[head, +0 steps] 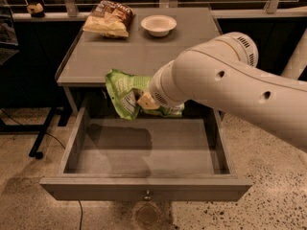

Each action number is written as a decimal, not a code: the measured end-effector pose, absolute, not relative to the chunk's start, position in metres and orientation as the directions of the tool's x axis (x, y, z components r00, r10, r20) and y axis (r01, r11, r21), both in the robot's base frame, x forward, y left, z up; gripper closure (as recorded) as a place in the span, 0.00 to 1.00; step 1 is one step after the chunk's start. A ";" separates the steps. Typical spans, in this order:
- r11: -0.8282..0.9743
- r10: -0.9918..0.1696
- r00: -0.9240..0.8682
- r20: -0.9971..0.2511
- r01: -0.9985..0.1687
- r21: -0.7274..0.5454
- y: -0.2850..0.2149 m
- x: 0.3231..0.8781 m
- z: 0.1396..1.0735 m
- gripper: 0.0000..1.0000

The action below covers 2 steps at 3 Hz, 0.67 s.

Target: Pick green rice chip bag from top drawer and place on counter

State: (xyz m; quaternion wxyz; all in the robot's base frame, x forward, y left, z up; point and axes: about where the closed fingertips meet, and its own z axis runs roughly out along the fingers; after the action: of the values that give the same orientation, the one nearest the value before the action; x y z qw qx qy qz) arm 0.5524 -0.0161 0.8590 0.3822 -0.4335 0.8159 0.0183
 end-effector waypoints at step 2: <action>0.659 -0.692 -0.328 -0.643 -0.652 -0.376 -0.012 0.596 0.899 1.00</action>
Offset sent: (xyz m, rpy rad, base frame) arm 0.0744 0.0088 0.0610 -0.0406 -0.1161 -0.0940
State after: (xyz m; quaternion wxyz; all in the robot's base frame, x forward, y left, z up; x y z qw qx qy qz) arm 0.5961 -0.0124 0.8985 0.4073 -0.4122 0.8146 -0.0245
